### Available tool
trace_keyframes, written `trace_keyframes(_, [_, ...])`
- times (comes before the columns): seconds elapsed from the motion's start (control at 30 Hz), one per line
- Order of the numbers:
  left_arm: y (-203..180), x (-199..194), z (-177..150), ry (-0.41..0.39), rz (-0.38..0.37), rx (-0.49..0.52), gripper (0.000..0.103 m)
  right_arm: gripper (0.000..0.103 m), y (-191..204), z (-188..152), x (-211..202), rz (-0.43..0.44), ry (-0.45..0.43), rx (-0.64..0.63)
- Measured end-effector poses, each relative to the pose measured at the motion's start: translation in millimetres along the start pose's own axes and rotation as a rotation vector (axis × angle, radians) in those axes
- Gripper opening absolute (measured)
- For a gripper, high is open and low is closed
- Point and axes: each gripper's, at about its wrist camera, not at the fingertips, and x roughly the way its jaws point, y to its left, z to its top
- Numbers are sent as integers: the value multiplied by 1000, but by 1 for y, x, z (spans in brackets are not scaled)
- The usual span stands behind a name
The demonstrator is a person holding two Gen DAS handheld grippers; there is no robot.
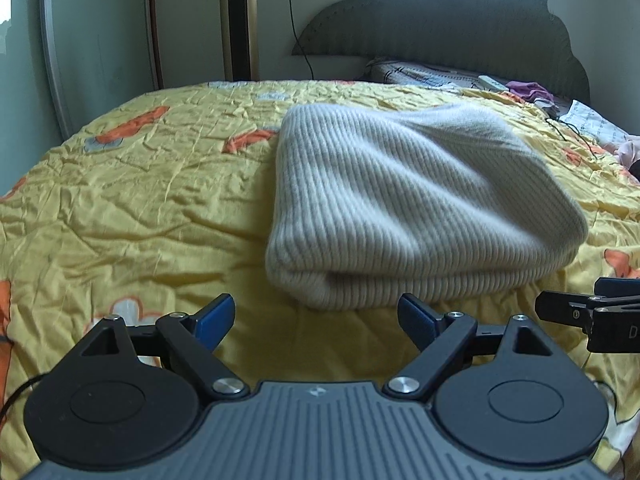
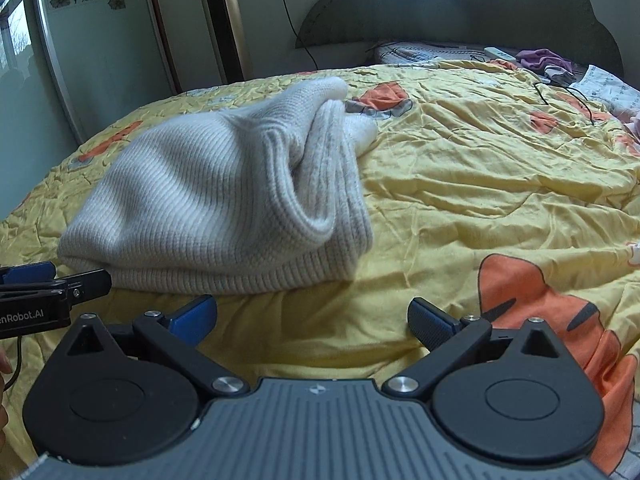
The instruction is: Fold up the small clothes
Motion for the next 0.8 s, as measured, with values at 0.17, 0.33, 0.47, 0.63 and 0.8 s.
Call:
trace_keyframes(0.17, [2, 1, -10, 6, 16, -7, 89, 103, 7, -6, 0, -9, 4, -31])
trace_keyframes(0.33, [4, 2, -14, 9, 29, -24, 89, 103, 10, -8, -2, -8, -1, -36])
trace_keyframes(0.47, [4, 4, -20, -2, 37, -23, 90, 103, 10, -10, 0, -14, -6, -31])
trace_keyframes(0.63, [3, 3, -26, -28, 44, -17, 94, 103, 10, -16, 4, -33, -23, -37])
trace_keyframes(0.8, [3, 5, -26, -18, 29, -17, 103, 103, 18, -22, 6, -73, -41, -84])
